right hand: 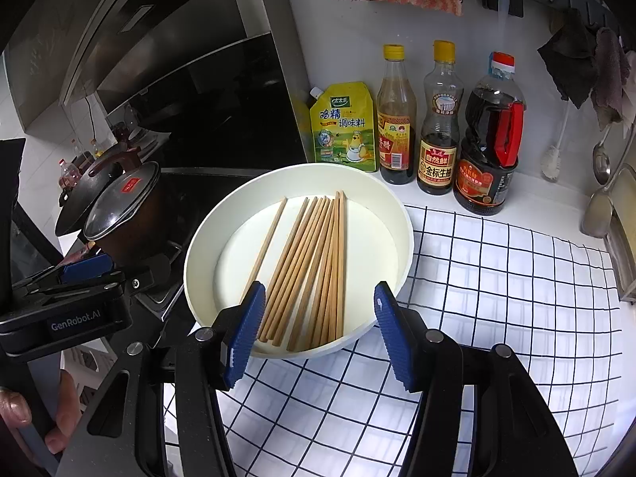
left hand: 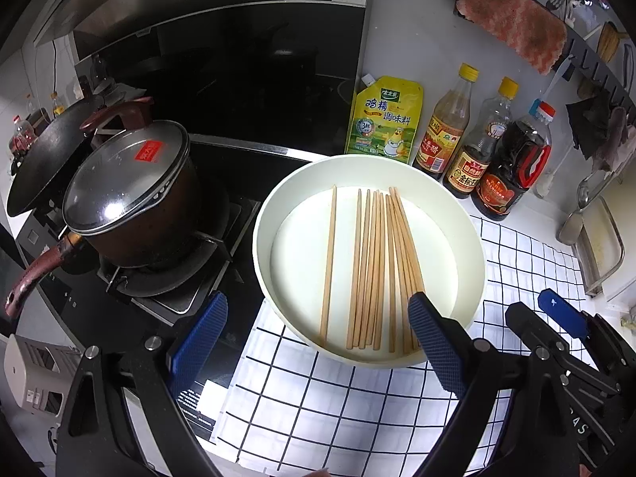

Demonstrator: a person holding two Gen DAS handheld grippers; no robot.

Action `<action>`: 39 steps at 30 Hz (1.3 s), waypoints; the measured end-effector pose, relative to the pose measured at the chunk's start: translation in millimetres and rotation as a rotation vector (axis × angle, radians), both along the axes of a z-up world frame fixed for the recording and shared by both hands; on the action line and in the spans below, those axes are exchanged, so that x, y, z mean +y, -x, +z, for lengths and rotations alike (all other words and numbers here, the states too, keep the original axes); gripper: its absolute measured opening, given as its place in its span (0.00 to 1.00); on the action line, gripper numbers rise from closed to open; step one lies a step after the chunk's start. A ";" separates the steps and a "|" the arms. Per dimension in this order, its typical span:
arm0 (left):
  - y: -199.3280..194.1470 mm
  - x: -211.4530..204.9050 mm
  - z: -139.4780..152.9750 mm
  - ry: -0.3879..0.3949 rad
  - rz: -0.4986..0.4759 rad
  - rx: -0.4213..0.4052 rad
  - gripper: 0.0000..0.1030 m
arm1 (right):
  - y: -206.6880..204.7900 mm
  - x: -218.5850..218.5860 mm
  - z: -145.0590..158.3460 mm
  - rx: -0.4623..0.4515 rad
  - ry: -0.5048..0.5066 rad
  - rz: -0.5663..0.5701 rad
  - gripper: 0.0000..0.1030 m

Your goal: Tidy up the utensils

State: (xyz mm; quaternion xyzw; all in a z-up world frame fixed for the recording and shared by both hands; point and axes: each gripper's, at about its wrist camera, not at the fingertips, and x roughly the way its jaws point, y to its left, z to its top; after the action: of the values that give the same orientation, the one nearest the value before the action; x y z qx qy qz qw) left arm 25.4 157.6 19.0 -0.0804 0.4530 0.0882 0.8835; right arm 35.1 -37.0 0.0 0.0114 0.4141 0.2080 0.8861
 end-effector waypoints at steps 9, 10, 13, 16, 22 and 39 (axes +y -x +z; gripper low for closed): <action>0.7 0.1 -1.9 -0.001 -0.015 0.005 0.88 | 3.5 -1.6 0.1 0.003 0.002 -0.001 0.53; 0.5 0.1 -2.1 0.000 -0.016 0.005 0.88 | 3.4 -1.6 -0.1 0.003 0.003 -0.002 0.53; 1.0 -0.4 -2.3 -0.001 -0.016 0.006 0.88 | 3.5 -2.6 -0.1 0.003 0.005 -0.005 0.53; 1.0 -0.8 -2.3 0.001 -0.015 0.005 0.88 | 3.5 -3.3 -0.1 0.004 0.006 -0.009 0.53; -0.9 -1.7 -2.3 0.002 -0.015 0.006 0.91 | 4.0 -3.7 -0.6 0.005 0.006 -0.011 0.53; -1.4 -4.1 1.0 -0.020 -0.028 -0.008 0.92 | 4.9 -3.7 -1.6 0.002 0.005 -0.013 0.53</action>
State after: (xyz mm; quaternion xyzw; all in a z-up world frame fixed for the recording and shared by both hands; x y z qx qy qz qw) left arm 26.8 153.5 20.0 -0.0655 0.4498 0.0802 0.8871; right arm 30.2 -40.7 -1.6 0.0122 0.4155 0.2012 0.8870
